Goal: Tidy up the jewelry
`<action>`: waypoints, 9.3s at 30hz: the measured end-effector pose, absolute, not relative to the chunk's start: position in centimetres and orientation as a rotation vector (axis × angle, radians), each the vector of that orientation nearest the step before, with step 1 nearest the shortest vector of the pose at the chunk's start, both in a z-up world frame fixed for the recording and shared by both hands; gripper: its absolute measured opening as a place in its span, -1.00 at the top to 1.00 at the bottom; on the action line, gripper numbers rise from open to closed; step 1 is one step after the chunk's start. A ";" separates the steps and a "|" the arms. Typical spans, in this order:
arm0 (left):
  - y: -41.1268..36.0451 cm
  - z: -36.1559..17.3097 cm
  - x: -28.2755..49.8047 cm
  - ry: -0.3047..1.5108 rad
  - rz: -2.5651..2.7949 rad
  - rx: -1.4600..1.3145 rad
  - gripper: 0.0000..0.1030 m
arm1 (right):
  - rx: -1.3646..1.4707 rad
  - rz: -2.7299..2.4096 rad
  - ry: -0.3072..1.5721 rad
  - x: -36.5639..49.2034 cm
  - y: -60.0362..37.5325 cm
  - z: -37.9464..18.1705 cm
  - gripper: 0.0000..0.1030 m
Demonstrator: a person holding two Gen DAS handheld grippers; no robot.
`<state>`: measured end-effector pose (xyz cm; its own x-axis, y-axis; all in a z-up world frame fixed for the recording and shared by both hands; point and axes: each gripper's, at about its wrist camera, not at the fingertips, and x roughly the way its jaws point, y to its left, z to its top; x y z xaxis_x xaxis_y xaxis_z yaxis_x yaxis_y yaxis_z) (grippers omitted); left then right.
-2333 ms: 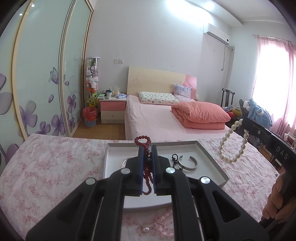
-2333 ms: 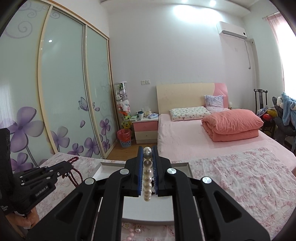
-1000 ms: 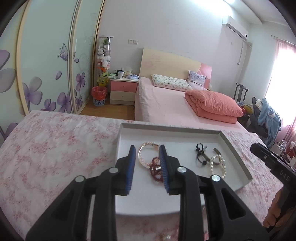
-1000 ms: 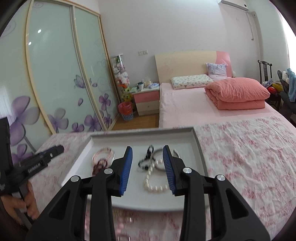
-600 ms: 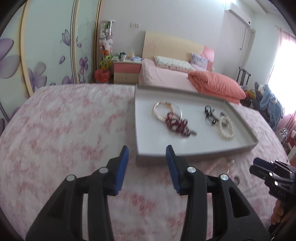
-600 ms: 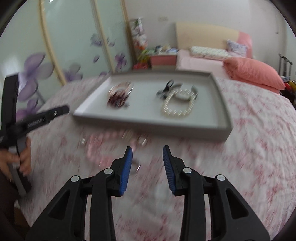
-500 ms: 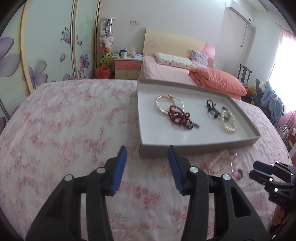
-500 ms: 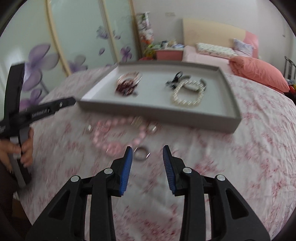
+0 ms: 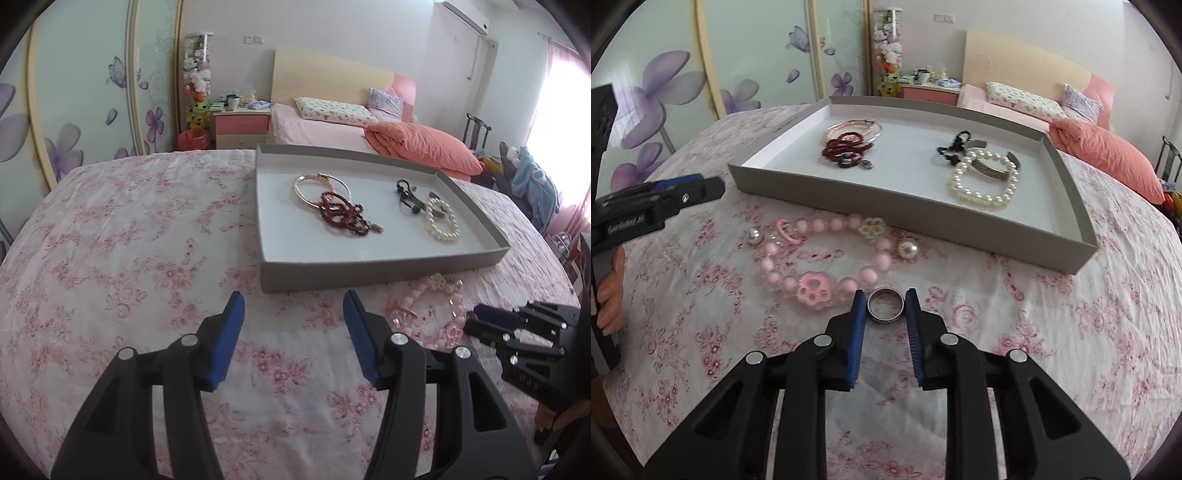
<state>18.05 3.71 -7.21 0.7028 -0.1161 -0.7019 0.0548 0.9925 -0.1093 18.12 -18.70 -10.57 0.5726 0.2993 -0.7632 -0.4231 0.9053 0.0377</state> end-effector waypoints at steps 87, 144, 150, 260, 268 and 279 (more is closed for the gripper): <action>2.0 -9.1 19.0 0.856 -0.071 -0.030 0.72 | 0.013 0.195 0.818 20.0 -24.4 -9.4 0.56; -2.2 0.6 19.3 0.399 -0.038 0.005 0.72 | 0.074 0.268 0.307 20.2 -22.1 1.1 0.56; -2.5 -1.4 23.7 0.476 -0.049 -0.005 0.72 | 0.063 0.272 0.402 24.5 -21.1 -1.1 0.56; 1.6 -9.6 20.4 0.898 -0.056 0.038 0.57 | -0.082 0.221 0.872 21.4 -20.7 -10.4 0.69; 1.6 -9.6 20.4 0.898 -0.056 0.038 0.57 | -0.050 0.147 0.876 21.4 -23.5 -10.5 0.69; 1.6 -9.6 20.4 0.898 -0.056 0.039 0.57 | -0.044 0.150 0.879 21.5 -23.4 -10.5 0.68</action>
